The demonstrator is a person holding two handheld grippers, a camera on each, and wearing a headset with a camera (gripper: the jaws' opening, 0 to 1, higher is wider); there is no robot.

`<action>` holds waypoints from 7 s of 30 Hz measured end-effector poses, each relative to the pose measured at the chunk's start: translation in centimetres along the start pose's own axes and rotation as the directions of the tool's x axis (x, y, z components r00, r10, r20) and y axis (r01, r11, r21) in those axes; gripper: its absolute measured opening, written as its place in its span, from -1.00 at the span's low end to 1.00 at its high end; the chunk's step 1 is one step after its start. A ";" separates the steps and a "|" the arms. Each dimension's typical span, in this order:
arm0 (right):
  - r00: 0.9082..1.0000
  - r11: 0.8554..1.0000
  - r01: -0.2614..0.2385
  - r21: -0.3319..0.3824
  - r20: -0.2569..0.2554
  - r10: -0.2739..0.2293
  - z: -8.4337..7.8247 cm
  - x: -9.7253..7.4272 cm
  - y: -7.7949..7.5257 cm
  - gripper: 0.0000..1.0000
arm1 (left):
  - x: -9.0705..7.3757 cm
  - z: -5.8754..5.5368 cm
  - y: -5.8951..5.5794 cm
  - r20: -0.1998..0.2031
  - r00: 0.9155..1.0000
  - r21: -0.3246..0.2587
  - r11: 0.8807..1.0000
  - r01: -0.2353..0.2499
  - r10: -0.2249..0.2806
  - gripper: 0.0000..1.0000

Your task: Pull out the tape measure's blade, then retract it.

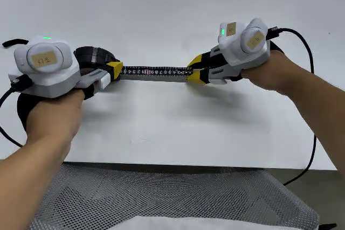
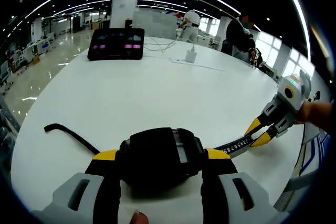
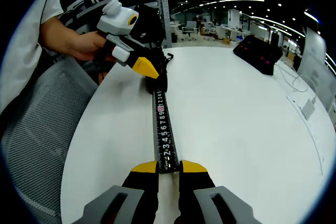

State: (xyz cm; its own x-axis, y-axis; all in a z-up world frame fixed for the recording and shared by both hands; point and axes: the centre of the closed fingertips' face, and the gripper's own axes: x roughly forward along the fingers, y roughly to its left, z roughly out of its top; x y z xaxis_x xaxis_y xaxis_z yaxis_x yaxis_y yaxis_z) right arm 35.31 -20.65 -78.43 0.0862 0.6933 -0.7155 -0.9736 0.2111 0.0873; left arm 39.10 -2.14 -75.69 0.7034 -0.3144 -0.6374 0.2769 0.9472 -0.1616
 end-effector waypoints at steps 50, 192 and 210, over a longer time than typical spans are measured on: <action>0.994 0.998 -0.057 0.006 0.090 0.056 6.1 5.9 1.4 -0.79 | -0.1 0.1 0.1 0.005 1.000 -0.038 0.999 0.026 -0.026 0.14; 0.961 0.964 0.140 0.227 0.203 -0.188 7.6 0.9 2.6 0.18 | -4.8 0.8 -0.3 0.079 0.982 0.186 0.971 0.152 -0.169 0.55; 0.955 0.946 0.183 0.267 0.179 -0.236 4.5 -2.9 3.8 0.30 | -7.0 0.3 0.0 0.059 0.972 0.262 0.943 0.204 -0.227 0.58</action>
State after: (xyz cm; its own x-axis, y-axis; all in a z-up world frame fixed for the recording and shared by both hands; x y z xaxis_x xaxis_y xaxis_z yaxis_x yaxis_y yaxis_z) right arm 32.34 -18.77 -72.90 0.3498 0.7359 -0.5797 -0.8489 0.5107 0.1362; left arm 34.39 0.00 -70.97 0.6596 -0.5245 -0.5384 0.5765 0.8126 -0.0853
